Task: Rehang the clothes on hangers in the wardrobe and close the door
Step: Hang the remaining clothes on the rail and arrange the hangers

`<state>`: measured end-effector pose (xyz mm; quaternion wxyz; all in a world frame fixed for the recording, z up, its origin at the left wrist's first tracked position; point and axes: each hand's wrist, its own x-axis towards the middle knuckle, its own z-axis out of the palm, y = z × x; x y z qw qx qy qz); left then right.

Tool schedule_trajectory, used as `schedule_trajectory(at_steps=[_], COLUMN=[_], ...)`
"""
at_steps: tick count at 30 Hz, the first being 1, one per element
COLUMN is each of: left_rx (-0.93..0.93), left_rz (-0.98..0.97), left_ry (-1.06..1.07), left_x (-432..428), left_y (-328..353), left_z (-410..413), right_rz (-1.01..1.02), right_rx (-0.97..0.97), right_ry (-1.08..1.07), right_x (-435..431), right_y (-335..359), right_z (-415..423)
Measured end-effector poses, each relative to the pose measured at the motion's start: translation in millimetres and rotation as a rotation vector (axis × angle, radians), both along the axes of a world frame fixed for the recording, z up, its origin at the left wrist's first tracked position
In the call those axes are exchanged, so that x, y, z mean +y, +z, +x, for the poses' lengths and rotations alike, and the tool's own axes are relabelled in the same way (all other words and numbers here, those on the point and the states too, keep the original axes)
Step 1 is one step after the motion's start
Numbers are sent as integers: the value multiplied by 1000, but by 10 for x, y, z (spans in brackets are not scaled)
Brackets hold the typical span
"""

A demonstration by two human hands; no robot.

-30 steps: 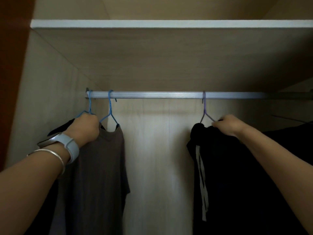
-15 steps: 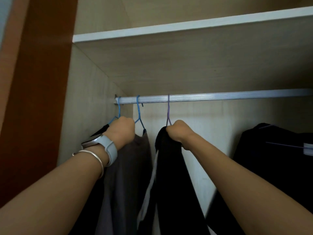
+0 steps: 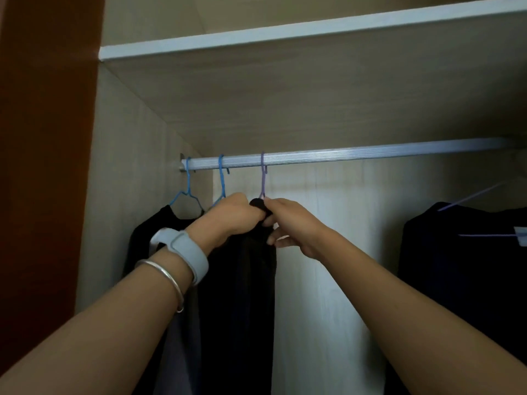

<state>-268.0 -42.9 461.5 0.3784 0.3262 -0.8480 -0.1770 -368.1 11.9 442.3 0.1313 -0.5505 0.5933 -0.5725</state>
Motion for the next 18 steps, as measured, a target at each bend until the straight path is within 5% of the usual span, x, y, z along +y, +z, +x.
schedule_trajectory(at_steps=[6, 11, 15, 18], left_rx=[-116, -336, -196, -207], left_rz=[-155, -360, -679, -690], left_ry=[133, 342, 494, 388], left_x=[283, 381, 511, 673], left_y=[6, 57, -71, -224], left_z=[-252, -388, -776, -1220], right_rz=[69, 160, 223, 248], right_rx=[268, 496, 612, 616], right_ry=[-75, -537, -958, -1245], right_x=[347, 1005, 1748, 2237], right_y=[-252, -358, -316, -217], right_z=[-357, -1337, -2127, -2557])
